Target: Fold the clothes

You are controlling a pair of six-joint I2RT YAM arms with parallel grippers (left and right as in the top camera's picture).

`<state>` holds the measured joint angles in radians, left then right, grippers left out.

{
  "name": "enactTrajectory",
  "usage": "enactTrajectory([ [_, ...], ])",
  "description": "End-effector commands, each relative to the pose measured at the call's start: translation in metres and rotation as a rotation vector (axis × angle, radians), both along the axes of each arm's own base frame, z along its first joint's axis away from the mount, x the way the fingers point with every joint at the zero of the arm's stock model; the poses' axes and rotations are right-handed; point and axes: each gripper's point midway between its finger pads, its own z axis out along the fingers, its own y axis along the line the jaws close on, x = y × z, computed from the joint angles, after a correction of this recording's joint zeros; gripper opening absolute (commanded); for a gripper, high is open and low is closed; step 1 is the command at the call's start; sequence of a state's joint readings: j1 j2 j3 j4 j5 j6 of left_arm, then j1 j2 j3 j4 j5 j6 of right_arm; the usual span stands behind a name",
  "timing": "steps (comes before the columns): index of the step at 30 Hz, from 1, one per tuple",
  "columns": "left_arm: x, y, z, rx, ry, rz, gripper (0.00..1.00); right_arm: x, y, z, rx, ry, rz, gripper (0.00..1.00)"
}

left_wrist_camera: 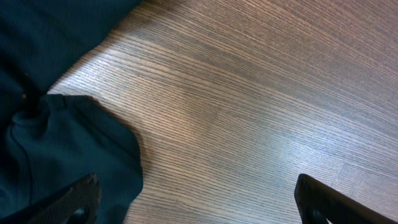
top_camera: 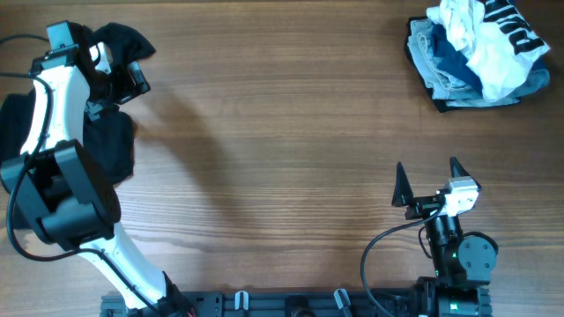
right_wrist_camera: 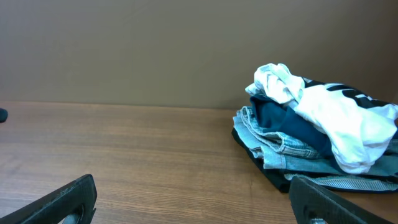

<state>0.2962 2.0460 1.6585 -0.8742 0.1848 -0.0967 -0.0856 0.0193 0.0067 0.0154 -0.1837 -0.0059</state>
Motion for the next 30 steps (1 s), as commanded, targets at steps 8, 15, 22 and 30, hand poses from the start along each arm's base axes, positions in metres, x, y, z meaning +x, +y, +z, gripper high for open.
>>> enactTrajectory([
  [8,0.003,-0.004,0.002,-0.015,-0.008,0.007,1.00,-0.001,0.005,0.003,-0.015,-0.016,0.024,1.00],
  [15,0.008,-0.029,0.066,0.022,-0.146,-0.050,1.00,-0.001,0.005,0.003,-0.015,-0.016,0.024,1.00],
  [22,-0.016,-0.053,0.182,0.086,-0.394,-0.089,1.00,-0.001,0.005,0.003,-0.015,-0.016,0.024,1.00],
  [30,-0.066,-0.062,0.286,0.198,-0.693,-0.135,1.00,-0.001,0.005,0.003,-0.015,-0.016,0.024,1.00],
])
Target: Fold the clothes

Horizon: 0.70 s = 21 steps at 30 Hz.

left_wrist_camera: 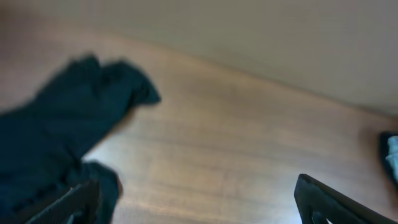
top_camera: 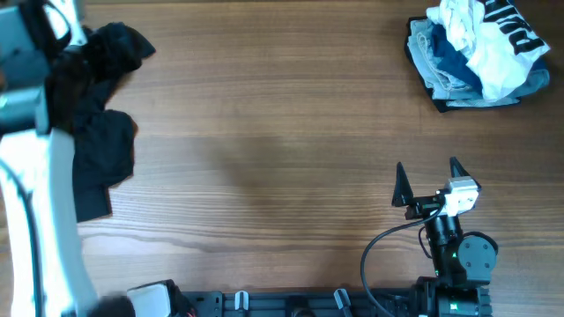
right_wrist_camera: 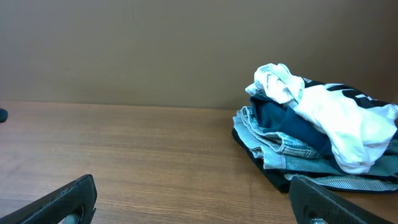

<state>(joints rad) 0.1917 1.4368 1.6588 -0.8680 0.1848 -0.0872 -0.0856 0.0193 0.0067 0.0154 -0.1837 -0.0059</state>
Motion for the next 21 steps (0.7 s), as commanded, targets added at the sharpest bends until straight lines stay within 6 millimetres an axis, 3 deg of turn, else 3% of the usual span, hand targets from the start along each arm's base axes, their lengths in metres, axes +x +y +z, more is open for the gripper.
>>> enactTrajectory([
  [1,-0.021,-0.004,0.030,0.053,-0.136,-0.020,1.00,-0.001,0.005,0.003,-0.015,-0.016,0.024,1.00],
  [4,-0.035,-0.007,0.031,0.074,-0.246,-0.018,1.00,-0.001,0.005,0.003,-0.015,-0.016,0.024,1.00],
  [7,-0.049,-0.011,0.018,0.085,-0.349,-0.021,1.00,-0.001,0.005,0.003,-0.015,-0.016,0.024,1.00],
  [10,-0.065,-0.019,-0.006,0.093,-0.457,-0.048,1.00,-0.001,0.005,0.003,-0.015,-0.016,0.024,1.00],
  [13,-0.086,-0.025,-0.043,0.077,-0.529,-0.047,1.00,-0.001,0.005,0.003,-0.014,-0.016,0.024,1.00],
  [19,-0.116,-0.032,-0.107,0.038,-0.574,-0.031,1.00,-0.001,0.005,0.003,-0.015,-0.016,0.024,1.00],
  [21,-0.125,-0.033,-0.120,0.035,-0.587,-0.029,1.00,-0.001,0.005,0.003,-0.015,-0.016,0.024,1.00],
])
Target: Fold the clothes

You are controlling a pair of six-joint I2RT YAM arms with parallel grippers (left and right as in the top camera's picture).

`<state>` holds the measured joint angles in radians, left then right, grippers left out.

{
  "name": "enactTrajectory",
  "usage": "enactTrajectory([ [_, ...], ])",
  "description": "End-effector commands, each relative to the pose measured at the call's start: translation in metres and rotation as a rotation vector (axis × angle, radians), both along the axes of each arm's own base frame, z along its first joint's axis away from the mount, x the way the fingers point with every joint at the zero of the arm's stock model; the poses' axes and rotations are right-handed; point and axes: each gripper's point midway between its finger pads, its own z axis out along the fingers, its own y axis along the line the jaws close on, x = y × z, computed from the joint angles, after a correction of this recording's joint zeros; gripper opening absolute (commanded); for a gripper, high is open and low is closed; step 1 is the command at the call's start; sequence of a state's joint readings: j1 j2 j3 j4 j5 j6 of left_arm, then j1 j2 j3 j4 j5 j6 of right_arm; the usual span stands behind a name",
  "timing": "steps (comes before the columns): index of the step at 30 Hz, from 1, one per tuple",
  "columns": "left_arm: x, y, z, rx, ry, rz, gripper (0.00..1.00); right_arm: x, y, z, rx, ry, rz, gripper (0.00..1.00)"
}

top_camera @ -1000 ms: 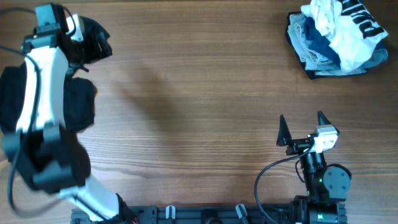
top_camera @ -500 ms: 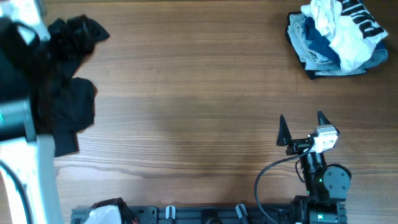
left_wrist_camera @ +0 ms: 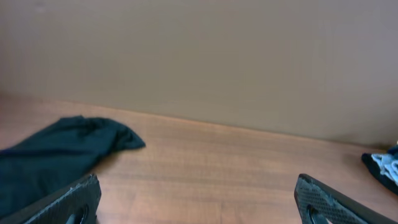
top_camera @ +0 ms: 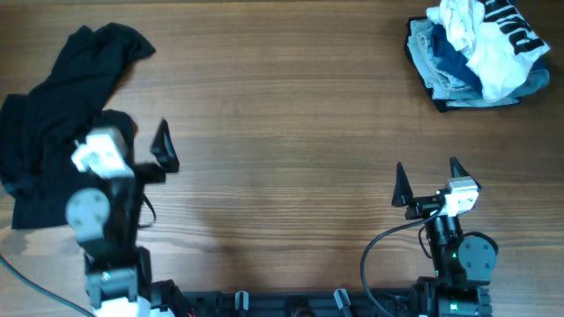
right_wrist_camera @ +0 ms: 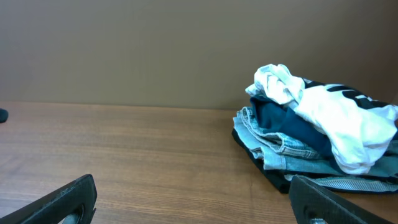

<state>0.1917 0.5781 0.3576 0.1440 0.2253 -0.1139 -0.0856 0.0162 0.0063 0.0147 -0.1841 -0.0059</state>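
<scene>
A black garment lies crumpled and loosely spread at the table's left, and its far end shows in the left wrist view. A pile of clothes sits at the back right: white shirt on top, blue denim and dark pieces under it. My left gripper hovers near the front left, at the garment's right edge, open and holding nothing. My right gripper is near the front right, open and holding nothing, well short of the pile.
The wooden table stretches between the garment and the pile. A brown wall stands behind its far edge. The arm bases and a rail run along the front edge.
My left arm stood tall at the far left edge beside the garment; now it is drawn back near the front left, gripper level and facing the far wall. The right arm has not moved.
My left gripper was open, low over the black garment at the back left. Then the arm was at the left edge, its camera blurred. Now it sits near the front with the garment lying free. The right arm and the pile stayed put throughout.
</scene>
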Motion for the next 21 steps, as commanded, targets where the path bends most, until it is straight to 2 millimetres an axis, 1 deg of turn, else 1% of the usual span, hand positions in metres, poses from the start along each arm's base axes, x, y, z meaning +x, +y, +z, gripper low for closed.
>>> enactTrajectory([
  [1,-0.020,-0.006,-0.030,-0.032,-0.031,-0.010,1.00,-0.001,0.004,0.003,-0.014,-0.014,0.024,1.00],
  [3,-0.027,-0.007,-0.038,-0.028,-0.050,-0.011,1.00,-0.001,0.004,0.003,-0.015,-0.014,0.024,1.00],
  [6,-0.035,-0.010,-0.045,-0.020,-0.091,-0.016,1.00,-0.001,0.004,0.003,-0.015,-0.014,0.024,1.00],
  [8,-0.038,-0.011,-0.047,-0.016,-0.109,-0.017,1.00,-0.001,0.004,0.003,-0.015,-0.014,0.024,1.00],
  [12,-0.042,-0.014,-0.058,-0.016,-0.111,-0.028,1.00,-0.001,0.004,0.003,-0.015,-0.014,0.024,0.99],
  [20,-0.049,-0.018,-0.083,-0.022,-0.020,-0.038,1.00,-0.001,0.004,0.003,-0.014,-0.014,0.024,1.00],
  [21,-0.049,-0.018,-0.083,-0.022,-0.020,-0.037,1.00,-0.001,0.004,0.003,-0.015,-0.014,0.024,1.00],
])
